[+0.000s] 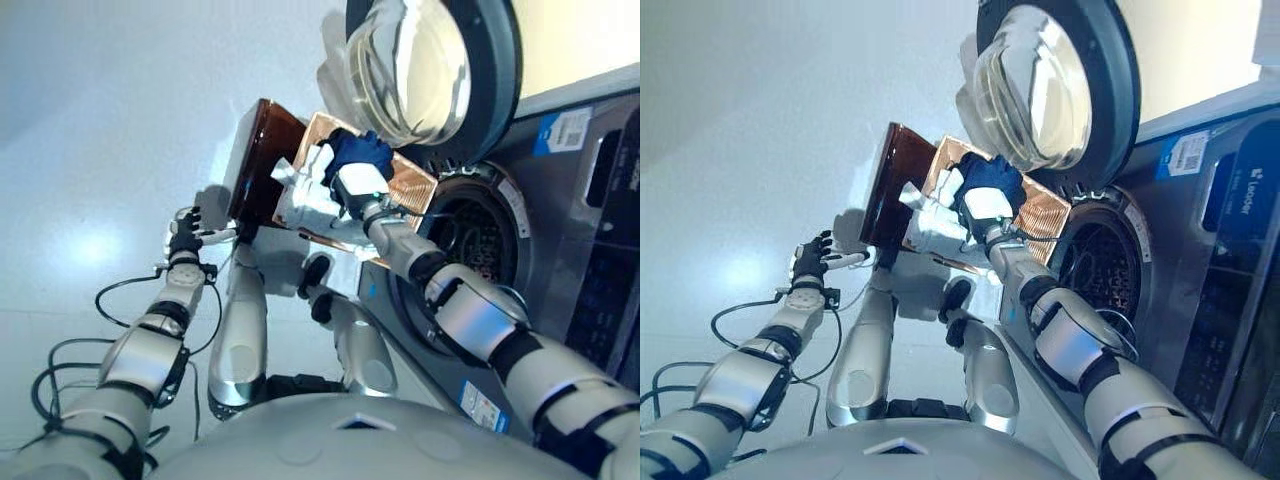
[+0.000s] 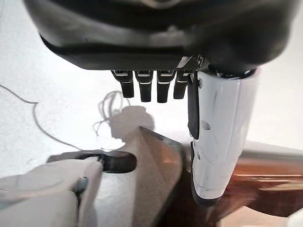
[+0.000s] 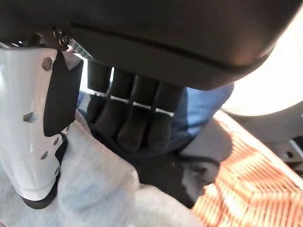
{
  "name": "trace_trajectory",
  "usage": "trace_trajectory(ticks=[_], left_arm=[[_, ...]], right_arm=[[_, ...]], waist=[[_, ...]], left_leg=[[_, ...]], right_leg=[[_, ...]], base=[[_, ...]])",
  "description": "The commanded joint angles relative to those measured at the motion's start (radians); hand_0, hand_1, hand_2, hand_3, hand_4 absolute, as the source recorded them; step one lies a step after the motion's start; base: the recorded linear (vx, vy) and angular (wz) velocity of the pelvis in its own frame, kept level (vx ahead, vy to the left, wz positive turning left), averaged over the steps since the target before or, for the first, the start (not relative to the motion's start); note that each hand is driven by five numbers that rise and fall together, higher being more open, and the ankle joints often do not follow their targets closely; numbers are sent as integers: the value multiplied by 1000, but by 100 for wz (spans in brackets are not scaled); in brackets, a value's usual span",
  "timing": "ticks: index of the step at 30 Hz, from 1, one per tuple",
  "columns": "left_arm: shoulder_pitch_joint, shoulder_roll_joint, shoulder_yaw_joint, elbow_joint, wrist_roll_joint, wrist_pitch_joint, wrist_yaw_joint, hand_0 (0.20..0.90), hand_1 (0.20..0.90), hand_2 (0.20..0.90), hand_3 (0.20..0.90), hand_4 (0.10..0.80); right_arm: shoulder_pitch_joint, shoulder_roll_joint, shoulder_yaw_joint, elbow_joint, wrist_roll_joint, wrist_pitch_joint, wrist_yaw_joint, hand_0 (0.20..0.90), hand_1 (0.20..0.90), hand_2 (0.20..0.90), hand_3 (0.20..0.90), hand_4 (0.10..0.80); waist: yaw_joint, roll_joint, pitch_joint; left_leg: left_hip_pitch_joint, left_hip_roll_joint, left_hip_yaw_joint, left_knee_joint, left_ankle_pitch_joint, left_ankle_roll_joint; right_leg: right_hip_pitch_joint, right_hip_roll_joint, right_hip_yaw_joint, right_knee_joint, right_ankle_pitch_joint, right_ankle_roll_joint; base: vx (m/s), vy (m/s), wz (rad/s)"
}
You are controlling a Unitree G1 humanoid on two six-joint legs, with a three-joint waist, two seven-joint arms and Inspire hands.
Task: Pick up the clothes and place them into the washing machine
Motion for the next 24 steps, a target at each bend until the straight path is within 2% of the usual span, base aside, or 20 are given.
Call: trace_trajectory(ticks=[1,19,24], left_arm=[[-9,-4,17,29,27,-28,16,900,900,900,900,800],[79,-5,60,37,42,-32,0,900,900,900,900,800],[110,-11,84,33,48,-31,-6,900,900,900,900,800]], right_arm=[[-30,-41,-64,-11,47,-24,-20,200,200,200,200,300],[-6,-165,-244,-71,220,-64,-53,200,200,200,200,300],[23,-214,-305,-196,264,-82,-61,200,200,200,200,300]], waist=[[-25,-20,11],[-56,-23,-42],[-76,-25,-62]], left_leg=[[54,-34,65,17,-95,6],[128,-32,100,7,-109,19],[146,-28,115,-9,-104,21]], right_leg=[[7,7,73,-39,81,48],[79,10,137,-92,108,54],[95,6,152,-123,126,61]], base=[[25,21,-10],[8,12,-8],[-1,26,-11]])
